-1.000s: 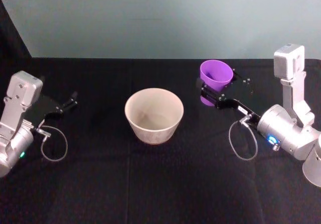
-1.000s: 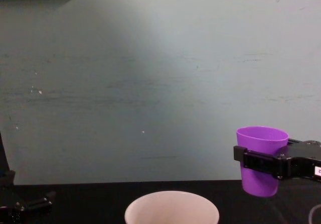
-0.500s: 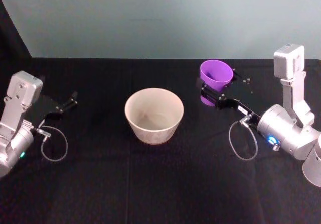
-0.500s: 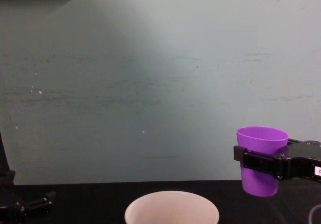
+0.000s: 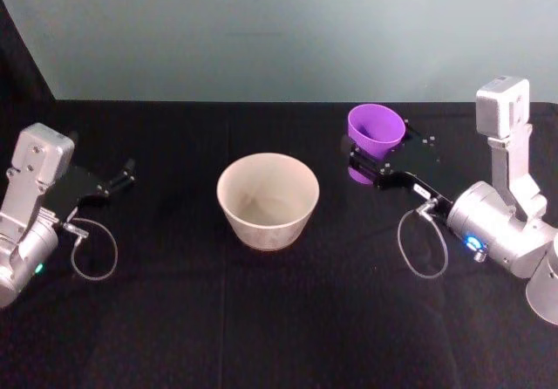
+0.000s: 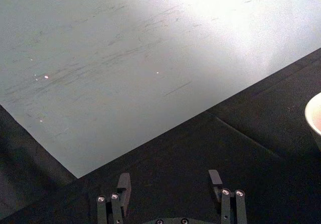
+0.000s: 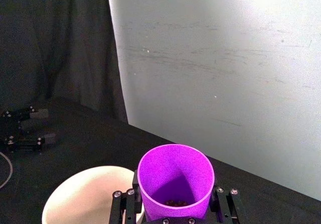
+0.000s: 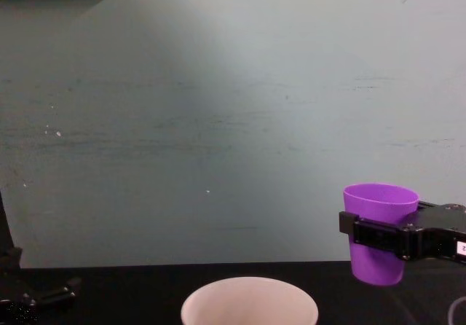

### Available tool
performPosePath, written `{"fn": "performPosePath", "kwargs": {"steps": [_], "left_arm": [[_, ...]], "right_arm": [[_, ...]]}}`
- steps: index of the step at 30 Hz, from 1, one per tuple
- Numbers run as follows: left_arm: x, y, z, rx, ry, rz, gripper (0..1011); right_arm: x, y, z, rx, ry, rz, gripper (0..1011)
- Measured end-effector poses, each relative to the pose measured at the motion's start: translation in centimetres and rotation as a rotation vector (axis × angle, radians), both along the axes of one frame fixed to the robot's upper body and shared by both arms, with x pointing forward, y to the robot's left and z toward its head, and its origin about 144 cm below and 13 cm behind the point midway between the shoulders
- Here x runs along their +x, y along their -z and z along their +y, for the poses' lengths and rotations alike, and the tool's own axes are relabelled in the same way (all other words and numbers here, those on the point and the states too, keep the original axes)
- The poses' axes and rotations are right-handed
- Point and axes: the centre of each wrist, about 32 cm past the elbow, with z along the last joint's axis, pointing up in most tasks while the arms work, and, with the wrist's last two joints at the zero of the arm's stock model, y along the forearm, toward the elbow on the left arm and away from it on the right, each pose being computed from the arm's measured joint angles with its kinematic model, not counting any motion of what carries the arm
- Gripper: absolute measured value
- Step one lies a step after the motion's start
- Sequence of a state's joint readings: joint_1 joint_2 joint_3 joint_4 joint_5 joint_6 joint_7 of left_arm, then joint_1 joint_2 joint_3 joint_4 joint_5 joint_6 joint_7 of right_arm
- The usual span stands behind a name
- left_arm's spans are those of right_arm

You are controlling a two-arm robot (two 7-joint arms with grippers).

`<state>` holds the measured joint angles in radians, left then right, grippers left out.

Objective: Pick up the cup and pour the mung beans from the cup into the bowl.

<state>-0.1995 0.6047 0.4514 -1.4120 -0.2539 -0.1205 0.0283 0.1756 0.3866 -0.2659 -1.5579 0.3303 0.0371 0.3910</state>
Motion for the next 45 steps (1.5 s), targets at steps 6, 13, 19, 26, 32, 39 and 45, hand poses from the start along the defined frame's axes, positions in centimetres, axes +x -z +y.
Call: {"fn": "performPosePath", "kwargs": {"steps": [6,13,19,26,32,39,45], "left_arm": [[0.0,0.0,0.0,0.0,0.0,0.0,1000],[0.0,0.0,0.0,0.0,0.0,0.0,1000],[0.0,0.0,0.0,0.0,0.0,0.0,1000],[0.0,0.0,0.0,0.0,0.0,0.0,1000],[0.0,0.0,0.0,0.0,0.0,0.0,1000],[0.0,0.0,0.0,0.0,0.0,0.0,1000],[0.0,0.0,0.0,0.0,0.0,0.0,1000]], "right_arm": [[0.0,0.0,0.0,0.0,0.0,0.0,730],[0.0,0.0,0.0,0.0,0.0,0.0,730],[0.0,0.0,0.0,0.0,0.0,0.0,730],[0.0,0.0,0.0,0.0,0.0,0.0,730],[0.0,0.0,0.0,0.0,0.0,0.0,730],[0.0,0.0,0.0,0.0,0.0,0.0,730],[-0.05,-0.21,0.21,-0.04,-0.005,-0.017,730]]}}
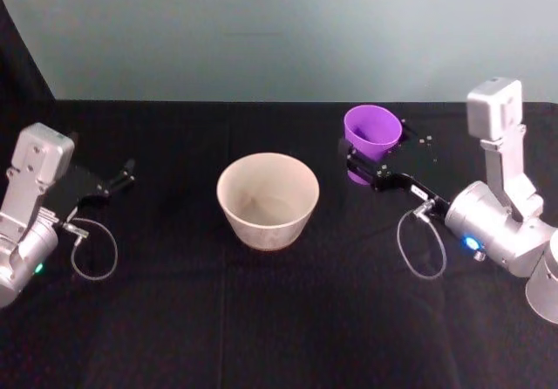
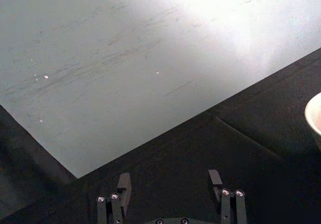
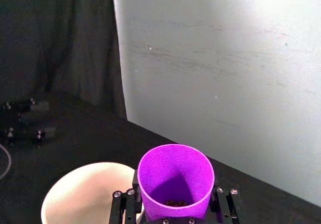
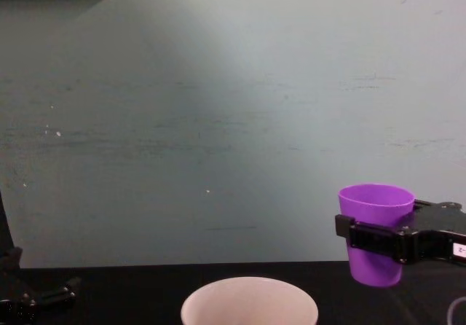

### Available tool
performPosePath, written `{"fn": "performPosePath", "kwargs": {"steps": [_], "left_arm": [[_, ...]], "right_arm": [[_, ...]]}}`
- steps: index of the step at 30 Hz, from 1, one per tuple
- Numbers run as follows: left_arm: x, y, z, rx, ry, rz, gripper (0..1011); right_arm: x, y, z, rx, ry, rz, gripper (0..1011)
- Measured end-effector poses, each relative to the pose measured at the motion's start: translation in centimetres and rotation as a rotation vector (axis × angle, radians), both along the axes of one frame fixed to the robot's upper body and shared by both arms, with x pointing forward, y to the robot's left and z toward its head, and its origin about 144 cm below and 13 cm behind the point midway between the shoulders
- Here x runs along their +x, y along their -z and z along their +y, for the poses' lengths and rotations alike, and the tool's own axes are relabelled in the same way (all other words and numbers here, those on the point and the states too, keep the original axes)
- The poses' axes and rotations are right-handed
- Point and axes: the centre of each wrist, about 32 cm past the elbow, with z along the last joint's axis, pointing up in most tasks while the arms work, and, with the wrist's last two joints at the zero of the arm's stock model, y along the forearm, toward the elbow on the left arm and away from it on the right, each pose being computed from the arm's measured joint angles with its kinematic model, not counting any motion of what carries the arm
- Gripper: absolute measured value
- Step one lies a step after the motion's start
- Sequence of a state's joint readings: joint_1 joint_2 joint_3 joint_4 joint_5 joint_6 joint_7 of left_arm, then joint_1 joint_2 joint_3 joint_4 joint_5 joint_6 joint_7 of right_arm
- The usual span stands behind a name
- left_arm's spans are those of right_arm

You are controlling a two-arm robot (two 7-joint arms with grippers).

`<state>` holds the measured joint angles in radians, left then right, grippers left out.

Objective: Pick up the cup and pour the mung beans from the cup into the bowl.

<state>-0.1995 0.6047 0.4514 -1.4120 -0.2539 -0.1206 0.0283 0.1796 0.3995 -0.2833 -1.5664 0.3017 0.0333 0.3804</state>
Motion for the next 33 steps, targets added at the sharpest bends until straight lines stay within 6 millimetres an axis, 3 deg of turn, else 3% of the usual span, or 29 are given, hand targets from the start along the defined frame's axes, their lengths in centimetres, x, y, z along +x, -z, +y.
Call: {"fn": "performPosePath", "kwargs": {"steps": [19,33], "left_arm": [[0.0,0.0,0.0,0.0,0.0,0.0,1000],[0.0,0.0,0.0,0.0,0.0,0.0,1000]], "right_arm": [[-0.3,-2.2,3.5,-0.47,-0.009,-0.185,730],[1.3,-5.0,6.7,-0.795,-0.081,-0.294,730]]}}
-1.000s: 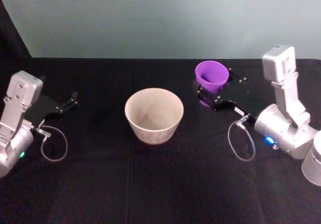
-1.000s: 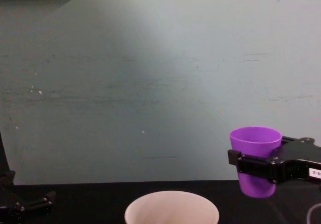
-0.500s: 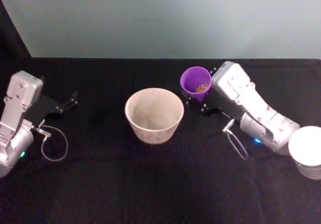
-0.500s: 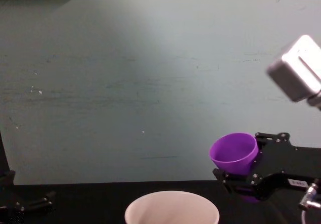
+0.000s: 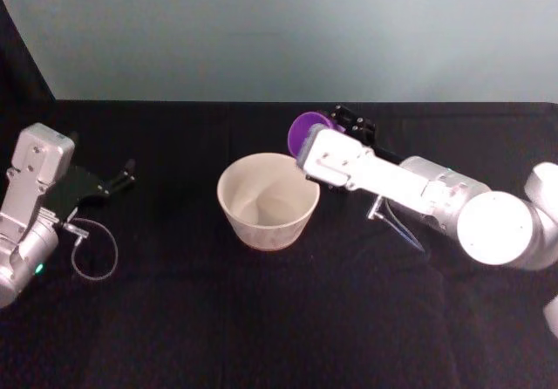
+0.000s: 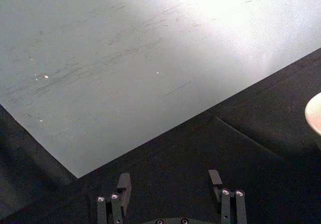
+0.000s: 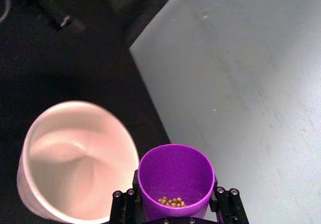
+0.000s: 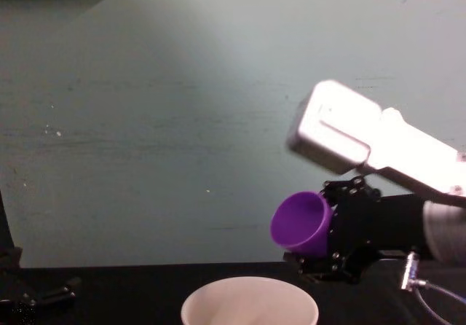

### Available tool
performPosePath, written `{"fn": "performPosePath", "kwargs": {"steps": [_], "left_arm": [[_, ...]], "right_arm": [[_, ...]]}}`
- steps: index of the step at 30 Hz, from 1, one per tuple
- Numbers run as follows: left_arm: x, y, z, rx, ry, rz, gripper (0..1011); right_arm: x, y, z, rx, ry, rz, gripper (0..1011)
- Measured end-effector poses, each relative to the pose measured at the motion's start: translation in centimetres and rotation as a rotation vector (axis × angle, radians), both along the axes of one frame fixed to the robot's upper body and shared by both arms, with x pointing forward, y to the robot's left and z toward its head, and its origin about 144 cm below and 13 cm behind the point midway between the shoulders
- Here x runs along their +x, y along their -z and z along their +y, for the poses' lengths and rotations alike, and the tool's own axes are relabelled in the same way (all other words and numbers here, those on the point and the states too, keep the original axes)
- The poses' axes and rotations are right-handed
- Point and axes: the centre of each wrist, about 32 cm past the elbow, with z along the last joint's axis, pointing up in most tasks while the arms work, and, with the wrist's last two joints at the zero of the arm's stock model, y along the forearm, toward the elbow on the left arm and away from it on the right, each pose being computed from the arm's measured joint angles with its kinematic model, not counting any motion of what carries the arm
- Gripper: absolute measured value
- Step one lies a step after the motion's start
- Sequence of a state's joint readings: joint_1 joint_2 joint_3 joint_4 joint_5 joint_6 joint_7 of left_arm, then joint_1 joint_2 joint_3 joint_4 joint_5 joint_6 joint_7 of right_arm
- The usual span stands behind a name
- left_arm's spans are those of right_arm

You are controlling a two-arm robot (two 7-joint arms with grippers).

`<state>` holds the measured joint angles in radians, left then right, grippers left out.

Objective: Pick up the cup and pour the mung beans from the cup into the bowl.

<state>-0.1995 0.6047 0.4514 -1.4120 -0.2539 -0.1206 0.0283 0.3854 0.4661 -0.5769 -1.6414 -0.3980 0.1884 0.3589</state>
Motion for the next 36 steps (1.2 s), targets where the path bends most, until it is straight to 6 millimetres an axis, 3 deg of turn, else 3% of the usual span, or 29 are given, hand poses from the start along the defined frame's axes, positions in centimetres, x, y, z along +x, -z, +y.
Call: {"fn": "performPosePath", "kwargs": {"steps": [12,36], "left_arm": [[0.0,0.0,0.0,0.0,0.0,0.0,1000],[0.0,0.0,0.0,0.0,0.0,0.0,1000]], "right_arm": [[1.1,-2.0,3.1,-0.26,-0.026,-0.043,730],[0.9,-1.5,6.4,-0.537,-0.059,-0.147,730]]}}
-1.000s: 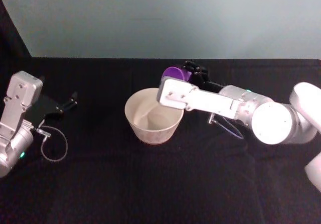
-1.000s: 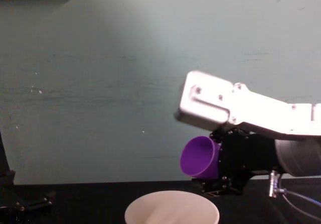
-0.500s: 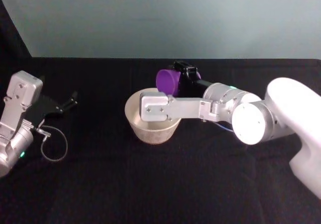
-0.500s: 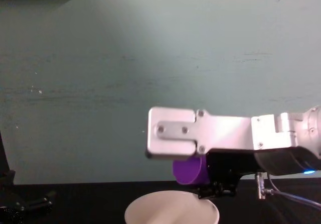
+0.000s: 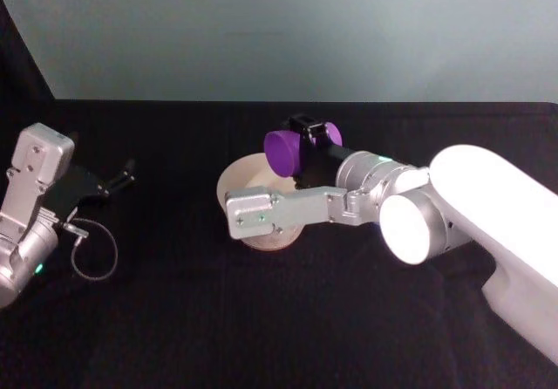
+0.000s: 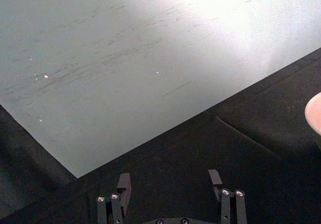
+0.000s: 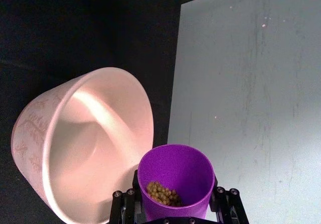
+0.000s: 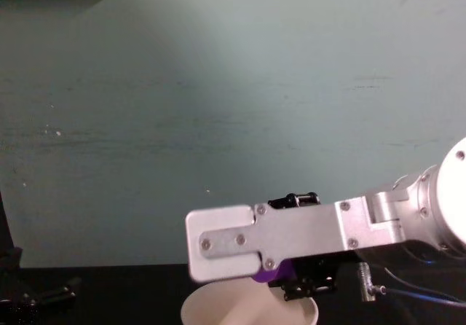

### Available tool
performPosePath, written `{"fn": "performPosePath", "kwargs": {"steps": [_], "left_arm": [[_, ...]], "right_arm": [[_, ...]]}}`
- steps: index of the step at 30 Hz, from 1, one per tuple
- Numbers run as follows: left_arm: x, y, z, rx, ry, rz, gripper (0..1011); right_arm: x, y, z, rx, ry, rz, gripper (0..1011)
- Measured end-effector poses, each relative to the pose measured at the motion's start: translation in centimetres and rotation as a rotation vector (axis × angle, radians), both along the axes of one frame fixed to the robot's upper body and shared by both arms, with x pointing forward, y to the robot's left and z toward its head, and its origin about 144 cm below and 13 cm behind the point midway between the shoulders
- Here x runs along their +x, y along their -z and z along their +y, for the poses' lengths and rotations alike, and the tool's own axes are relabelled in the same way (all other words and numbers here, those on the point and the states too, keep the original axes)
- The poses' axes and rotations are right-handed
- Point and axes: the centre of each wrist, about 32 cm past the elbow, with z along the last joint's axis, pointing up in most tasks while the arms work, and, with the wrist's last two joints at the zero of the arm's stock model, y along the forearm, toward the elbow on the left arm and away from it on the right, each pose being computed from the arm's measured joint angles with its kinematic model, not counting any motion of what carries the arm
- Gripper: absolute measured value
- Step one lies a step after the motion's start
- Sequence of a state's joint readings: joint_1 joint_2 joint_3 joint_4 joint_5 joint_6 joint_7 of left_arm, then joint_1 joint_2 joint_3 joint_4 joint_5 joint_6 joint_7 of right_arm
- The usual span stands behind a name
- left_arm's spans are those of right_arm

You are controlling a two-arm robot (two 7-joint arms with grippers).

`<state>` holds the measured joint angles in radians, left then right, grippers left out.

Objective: Pick up the cup and pour the mung beans from the cup into the bowl.

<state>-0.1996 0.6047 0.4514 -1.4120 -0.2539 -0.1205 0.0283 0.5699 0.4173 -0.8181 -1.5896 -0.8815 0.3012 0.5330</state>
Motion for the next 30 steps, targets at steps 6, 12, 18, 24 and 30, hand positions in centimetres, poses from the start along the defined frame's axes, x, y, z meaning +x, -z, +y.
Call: {"fn": "performPosePath", "kwargs": {"steps": [6,12,18,24,30], "left_arm": [[0.0,0.0,0.0,0.0,0.0,0.0,1000],[0.0,0.0,0.0,0.0,0.0,0.0,1000],[0.0,0.0,0.0,0.0,0.0,0.0,1000],[0.0,0.0,0.0,0.0,0.0,0.0,1000],[0.0,0.0,0.0,0.0,0.0,0.0,1000]], "right_arm": [[-0.2,0.2,0.4,-0.04,-0.005,-0.023,730],[-0.4,0.2,0.7,-0.08,-0.009,-0.048,730],[-0.6,0.2,1.0,-0.108,-0.011,-0.059,730],[-0.7,0.2,1.1,-0.124,-0.012,-0.062,730],[-0.8,0.2,1.1,-0.127,-0.014,-0.061,730]]}}
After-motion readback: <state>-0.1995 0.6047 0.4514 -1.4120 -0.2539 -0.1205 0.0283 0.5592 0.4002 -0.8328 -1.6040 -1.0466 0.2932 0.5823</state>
